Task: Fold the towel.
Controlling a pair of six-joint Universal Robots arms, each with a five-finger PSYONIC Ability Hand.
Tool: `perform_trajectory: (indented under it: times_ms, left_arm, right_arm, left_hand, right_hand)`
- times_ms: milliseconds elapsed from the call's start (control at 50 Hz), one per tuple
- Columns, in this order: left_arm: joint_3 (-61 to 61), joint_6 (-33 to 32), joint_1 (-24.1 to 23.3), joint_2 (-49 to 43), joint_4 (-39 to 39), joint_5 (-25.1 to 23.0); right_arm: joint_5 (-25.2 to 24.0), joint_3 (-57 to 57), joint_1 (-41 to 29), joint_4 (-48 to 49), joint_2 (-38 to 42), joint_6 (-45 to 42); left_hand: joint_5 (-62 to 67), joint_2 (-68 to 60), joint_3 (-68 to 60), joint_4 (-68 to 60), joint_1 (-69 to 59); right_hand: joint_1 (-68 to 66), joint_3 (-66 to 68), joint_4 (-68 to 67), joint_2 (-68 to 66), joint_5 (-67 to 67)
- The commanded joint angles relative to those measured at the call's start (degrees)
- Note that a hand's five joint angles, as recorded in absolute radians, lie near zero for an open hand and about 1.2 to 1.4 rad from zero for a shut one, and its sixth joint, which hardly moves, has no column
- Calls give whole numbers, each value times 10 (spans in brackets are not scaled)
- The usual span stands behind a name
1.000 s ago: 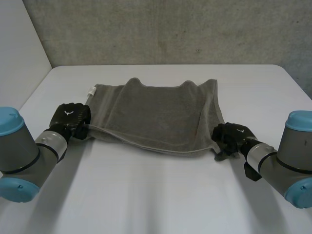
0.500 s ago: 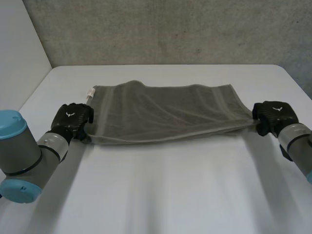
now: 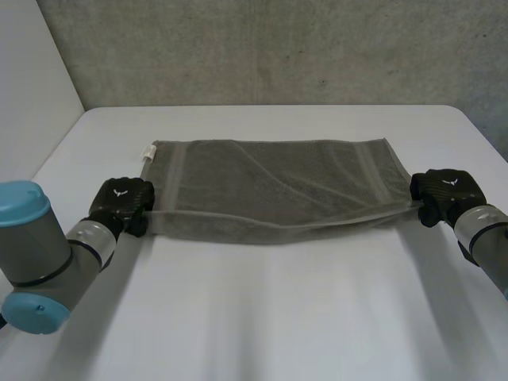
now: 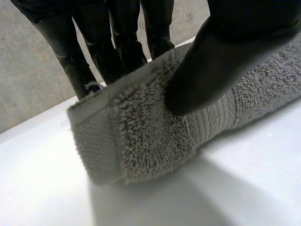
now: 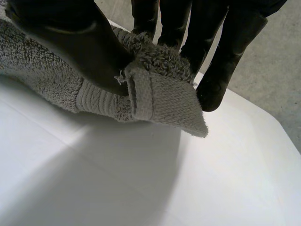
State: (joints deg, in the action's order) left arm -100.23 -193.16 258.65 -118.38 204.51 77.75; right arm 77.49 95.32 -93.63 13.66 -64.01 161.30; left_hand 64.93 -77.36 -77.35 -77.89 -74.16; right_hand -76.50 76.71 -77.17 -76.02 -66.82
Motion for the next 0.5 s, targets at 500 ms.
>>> perform_trajectory:
  times_ms: [500]
  left_arm:
    - [-73, -21, 113, 346, -266, -165]
  right_arm:
    - [-32, -46, -18, -557, -192, -484]
  left_hand:
    - [51, -26, -26, -21, -58]
  right_hand:
    - [-35, 33, -28, -40, -32]
